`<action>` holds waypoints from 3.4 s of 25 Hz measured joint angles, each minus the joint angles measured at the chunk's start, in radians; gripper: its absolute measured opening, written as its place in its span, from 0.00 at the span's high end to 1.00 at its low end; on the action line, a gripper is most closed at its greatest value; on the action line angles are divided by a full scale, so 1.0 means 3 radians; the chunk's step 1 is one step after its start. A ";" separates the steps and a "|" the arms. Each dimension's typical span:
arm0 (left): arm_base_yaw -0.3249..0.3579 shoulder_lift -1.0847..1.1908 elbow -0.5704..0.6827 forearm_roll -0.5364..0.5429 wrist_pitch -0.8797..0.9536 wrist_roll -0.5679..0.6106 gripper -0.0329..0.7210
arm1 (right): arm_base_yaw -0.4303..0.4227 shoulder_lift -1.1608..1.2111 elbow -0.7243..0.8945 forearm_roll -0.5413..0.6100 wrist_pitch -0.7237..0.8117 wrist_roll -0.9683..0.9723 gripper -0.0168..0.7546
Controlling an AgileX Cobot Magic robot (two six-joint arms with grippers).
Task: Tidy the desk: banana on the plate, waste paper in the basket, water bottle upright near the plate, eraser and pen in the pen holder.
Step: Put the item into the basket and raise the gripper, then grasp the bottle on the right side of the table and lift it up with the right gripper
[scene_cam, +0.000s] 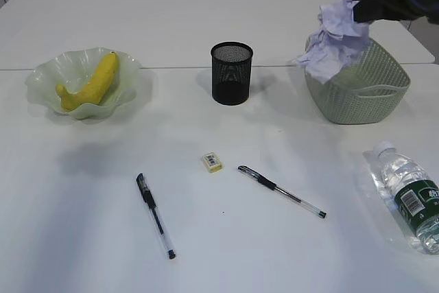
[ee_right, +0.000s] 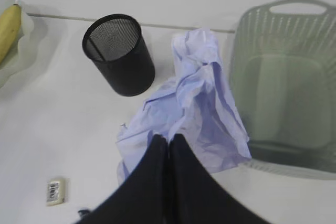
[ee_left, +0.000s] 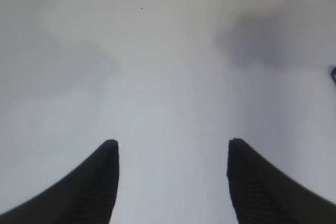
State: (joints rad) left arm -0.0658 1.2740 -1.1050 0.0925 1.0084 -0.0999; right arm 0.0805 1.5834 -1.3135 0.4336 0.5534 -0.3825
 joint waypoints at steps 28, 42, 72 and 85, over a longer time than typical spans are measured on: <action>0.0000 0.0000 0.0000 0.0022 0.0000 0.0000 0.37 | -0.0138 0.0331 -0.0008 -0.0601 -0.1031 -0.0014 1.00; 0.0000 0.0000 0.0000 0.0042 0.0028 0.0000 0.37 | -0.0253 0.0707 -0.0015 -0.0717 -0.1301 -0.0014 1.00; 0.0000 0.0000 0.0000 0.0049 0.0069 0.0000 0.37 | -0.0266 0.0812 -0.0015 -0.0647 -0.1588 -0.0014 0.58; 0.0000 0.0000 0.0000 0.0055 0.0069 0.0000 0.37 | -0.0266 0.0532 -0.0015 -0.0443 -0.0847 -0.0014 0.56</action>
State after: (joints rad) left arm -0.0658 1.2740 -1.1050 0.1089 1.0291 -0.0999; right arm 0.0008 1.7431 -1.3181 0.3008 0.2992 -0.3866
